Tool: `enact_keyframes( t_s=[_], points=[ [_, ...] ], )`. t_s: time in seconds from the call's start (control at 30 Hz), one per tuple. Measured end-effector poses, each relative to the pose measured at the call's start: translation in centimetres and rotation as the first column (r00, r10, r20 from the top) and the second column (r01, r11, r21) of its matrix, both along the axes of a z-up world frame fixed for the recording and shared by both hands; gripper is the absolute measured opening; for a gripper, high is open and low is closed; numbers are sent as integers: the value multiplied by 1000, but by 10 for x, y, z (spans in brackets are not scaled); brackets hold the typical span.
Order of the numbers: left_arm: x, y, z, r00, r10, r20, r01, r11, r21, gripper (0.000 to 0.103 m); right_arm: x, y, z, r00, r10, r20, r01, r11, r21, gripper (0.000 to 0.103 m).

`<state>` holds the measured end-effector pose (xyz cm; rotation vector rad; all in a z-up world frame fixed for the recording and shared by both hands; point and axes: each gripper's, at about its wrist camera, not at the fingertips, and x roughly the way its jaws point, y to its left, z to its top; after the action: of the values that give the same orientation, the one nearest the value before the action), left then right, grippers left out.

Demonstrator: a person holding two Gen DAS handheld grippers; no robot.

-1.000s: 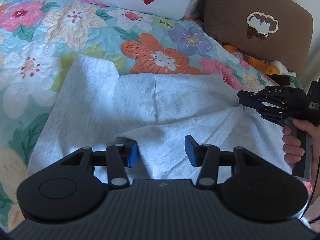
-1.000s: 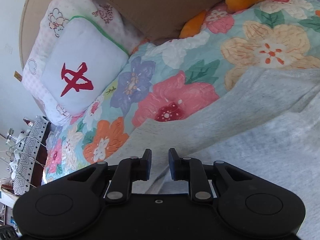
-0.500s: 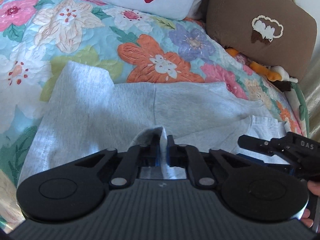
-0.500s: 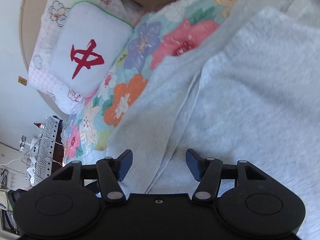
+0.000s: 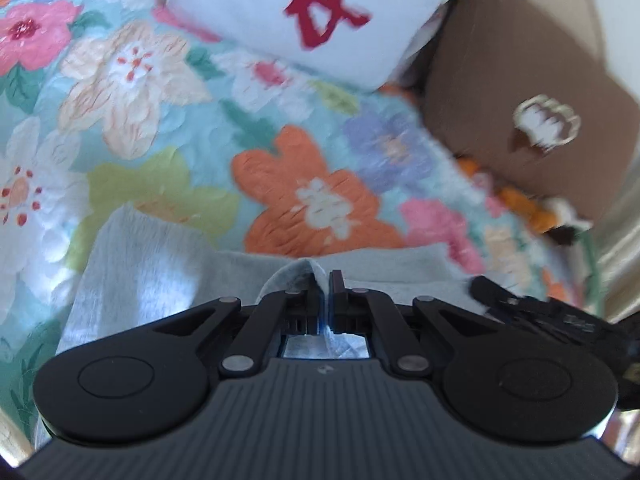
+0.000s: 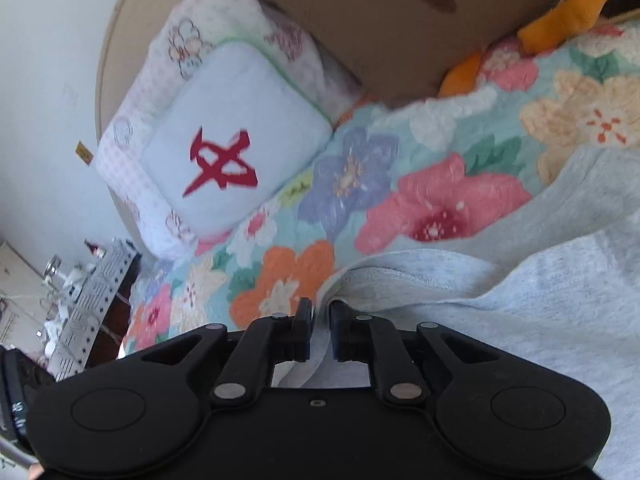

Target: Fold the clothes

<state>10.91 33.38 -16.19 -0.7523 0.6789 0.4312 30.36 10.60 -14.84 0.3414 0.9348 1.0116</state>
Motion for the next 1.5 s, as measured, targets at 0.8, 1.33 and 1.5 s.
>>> enact_keyframes(
  t_s=[0.8, 1.33, 1.5],
  points=[
    [3, -19, 18, 998, 35, -58, -31, 997, 76, 63, 72, -268, -8, 947, -268, 178, 322, 774, -545, 70],
    [18, -47, 16, 993, 13, -115, 1, 993, 122, 65, 62, -301, 17, 833, -321, 450, 523, 723, -451, 7],
    [18, -43, 11, 991, -1, -131, 15, 995, 101, 65, 69, -329, -2, 855, -428, 293, 516, 635, -575, 14]
  ],
)
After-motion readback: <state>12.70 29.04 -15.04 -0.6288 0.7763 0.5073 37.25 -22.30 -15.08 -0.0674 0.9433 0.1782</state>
